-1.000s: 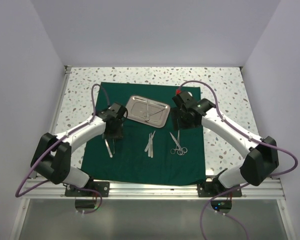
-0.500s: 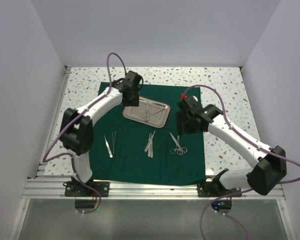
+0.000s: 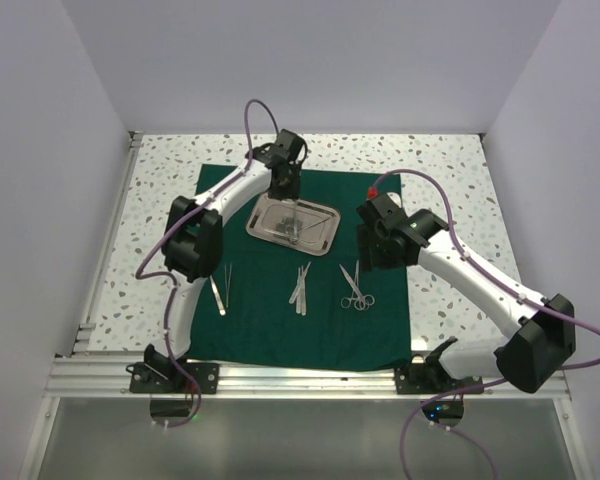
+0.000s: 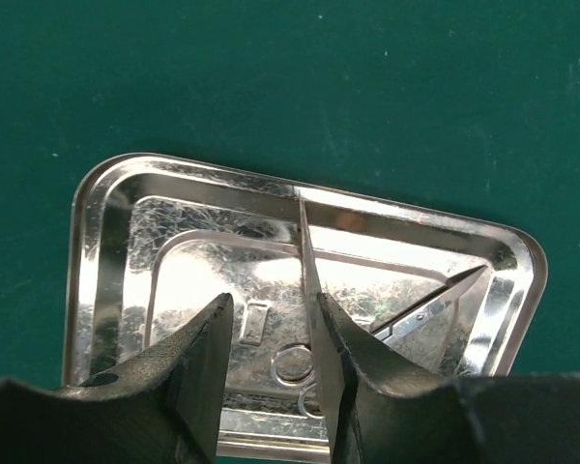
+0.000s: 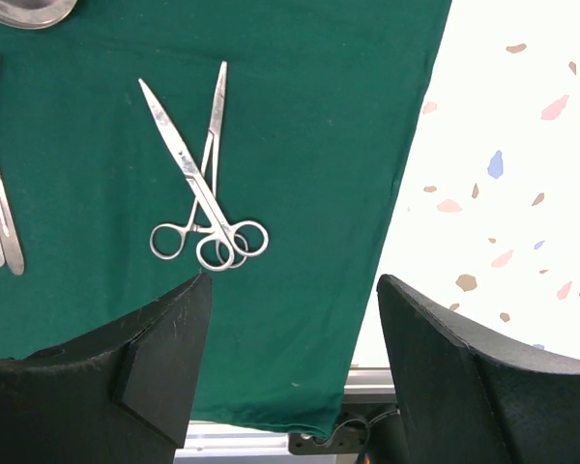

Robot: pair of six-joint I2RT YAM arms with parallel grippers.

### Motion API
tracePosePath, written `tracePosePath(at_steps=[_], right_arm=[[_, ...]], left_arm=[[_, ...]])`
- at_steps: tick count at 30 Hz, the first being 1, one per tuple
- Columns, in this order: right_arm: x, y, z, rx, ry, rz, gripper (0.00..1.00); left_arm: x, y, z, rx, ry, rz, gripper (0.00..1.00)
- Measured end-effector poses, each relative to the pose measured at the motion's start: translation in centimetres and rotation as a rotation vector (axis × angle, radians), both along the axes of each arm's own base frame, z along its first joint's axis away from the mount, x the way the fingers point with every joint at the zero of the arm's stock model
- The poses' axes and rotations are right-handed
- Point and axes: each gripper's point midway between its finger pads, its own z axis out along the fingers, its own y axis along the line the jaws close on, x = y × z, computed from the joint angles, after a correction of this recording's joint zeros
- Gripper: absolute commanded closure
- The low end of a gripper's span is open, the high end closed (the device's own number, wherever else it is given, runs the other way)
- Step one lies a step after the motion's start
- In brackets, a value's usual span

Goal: Open and lay out the surgical kit
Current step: Pick up the medical item from the container.

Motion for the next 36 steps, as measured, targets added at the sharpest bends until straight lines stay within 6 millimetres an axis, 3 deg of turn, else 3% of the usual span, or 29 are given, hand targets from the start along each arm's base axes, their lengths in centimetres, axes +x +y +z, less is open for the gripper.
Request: tracePosePath(at_steps=[13,16,19,20,27,31,36], right_arm=[[-0.1,-0.1,-0.7,-0.023,0.029,-0.001,0.27],[-0.1,-0.1,-0.7,-0.024,0.029,-0.001,0.27],[-0.1,-0.1,-0.7,-0.024,0.029,0.0,0.27],[-0.1,-0.1,-0.7,-0.023,0.029,0.0,0.27],[-0.1,-0.1,-0.7,-0.021,0.029,0.001,0.27],[-0.2,0.1,-0.7,-0.013,0.03,0.003,0.27],[-0.2,0.3,-0.6,0.0,0.03,0.008,0.27]], left_arm=[[-1.3,-1.5,-3.6,-0.007,0.083,-0.046,0.62],[-1.8,-1.8,-4.5,-0.001,0.101,-0.056,0.7],[-1.9,-2.1,-4.7,0.001,0.101,-0.063,0.84],[-1.9,-2.1,-4.7,0.003,0.101,-0.065,0.98],[-2.0,-2.0,-4.6,0.023,0.094,-0.072,1.0],[-2.4,-0.9,-3.0,0.062,0.078,-0.06,1.0],[-4.1,1.9,3.2,0.094,-0.012,-0.021,1.0]])
